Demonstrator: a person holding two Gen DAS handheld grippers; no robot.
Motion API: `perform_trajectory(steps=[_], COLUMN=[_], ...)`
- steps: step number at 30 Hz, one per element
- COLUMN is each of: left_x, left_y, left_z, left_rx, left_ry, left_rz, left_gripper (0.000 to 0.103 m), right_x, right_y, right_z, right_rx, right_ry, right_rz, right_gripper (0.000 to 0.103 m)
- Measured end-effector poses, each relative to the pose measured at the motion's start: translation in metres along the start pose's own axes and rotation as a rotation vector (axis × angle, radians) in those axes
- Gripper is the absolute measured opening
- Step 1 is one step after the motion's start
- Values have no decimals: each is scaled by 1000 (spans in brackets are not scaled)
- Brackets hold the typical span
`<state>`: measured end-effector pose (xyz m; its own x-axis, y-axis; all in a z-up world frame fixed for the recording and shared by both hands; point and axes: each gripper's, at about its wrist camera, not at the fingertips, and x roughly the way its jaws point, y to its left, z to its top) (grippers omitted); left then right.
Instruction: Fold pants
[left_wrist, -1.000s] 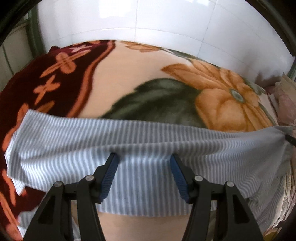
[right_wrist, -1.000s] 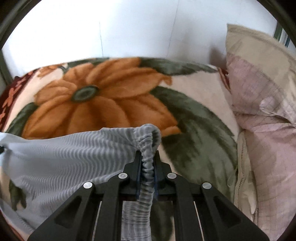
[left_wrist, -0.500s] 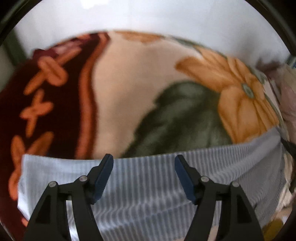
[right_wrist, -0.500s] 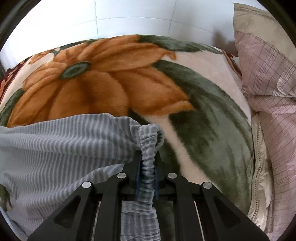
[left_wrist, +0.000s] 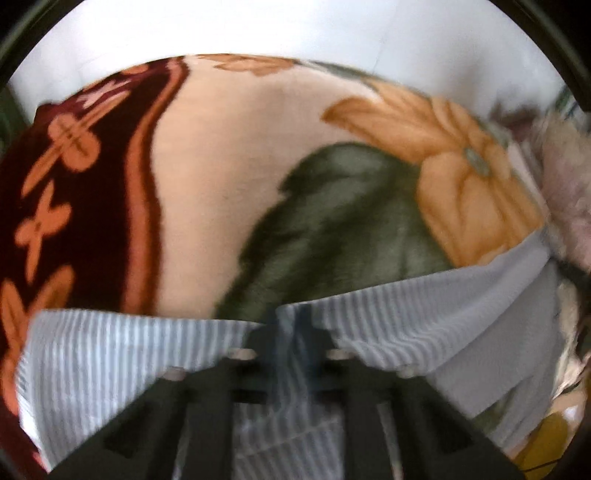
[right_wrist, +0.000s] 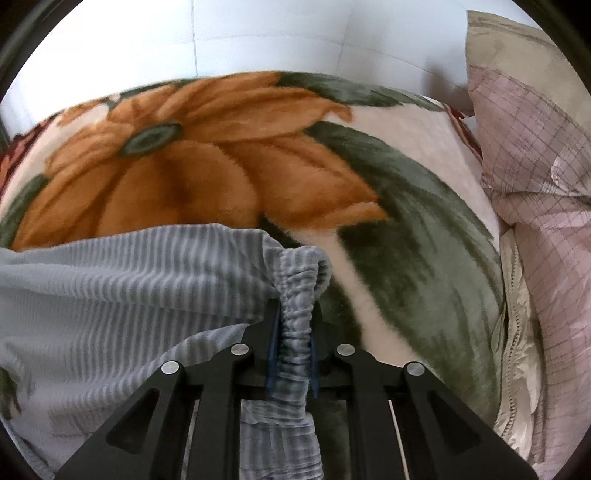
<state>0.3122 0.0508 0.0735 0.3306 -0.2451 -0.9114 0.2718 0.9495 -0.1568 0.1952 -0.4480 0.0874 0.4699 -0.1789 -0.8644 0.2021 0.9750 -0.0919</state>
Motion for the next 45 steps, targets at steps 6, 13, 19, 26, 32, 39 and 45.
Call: perform_trajectory(steps=[6,13,19,26,32,39,45], left_x=[-34,-21,12,-36,-93,-150,-179], left_y=[9,7,12,18,16,17,21], left_z=[2,23,16,6,-20,-76,-133], left_rx=[-72,-116,-156,-175,-170,-201,-229], left_ry=[-155,-216,-169,-217,-244,-250,-225], left_rz=[16,105,164,153,150,182,243], left_gripper=[4,4,16,45,54,58,59], right_x=[-20,2,17,-34,-72,-104,-127], right_y=[-12,1,1,-16,-17,-3,8], right_z=[2,21,19,9,-22,-74,-111], right_rx=[80,86,141,177,168,105,85], right_ry=[-107,-104,-47,-121,-102,-48,-27], right_rz=[41,-7,-47,-43,-10,8,31], right_gripper=[14,14,31,47,49,49,49])
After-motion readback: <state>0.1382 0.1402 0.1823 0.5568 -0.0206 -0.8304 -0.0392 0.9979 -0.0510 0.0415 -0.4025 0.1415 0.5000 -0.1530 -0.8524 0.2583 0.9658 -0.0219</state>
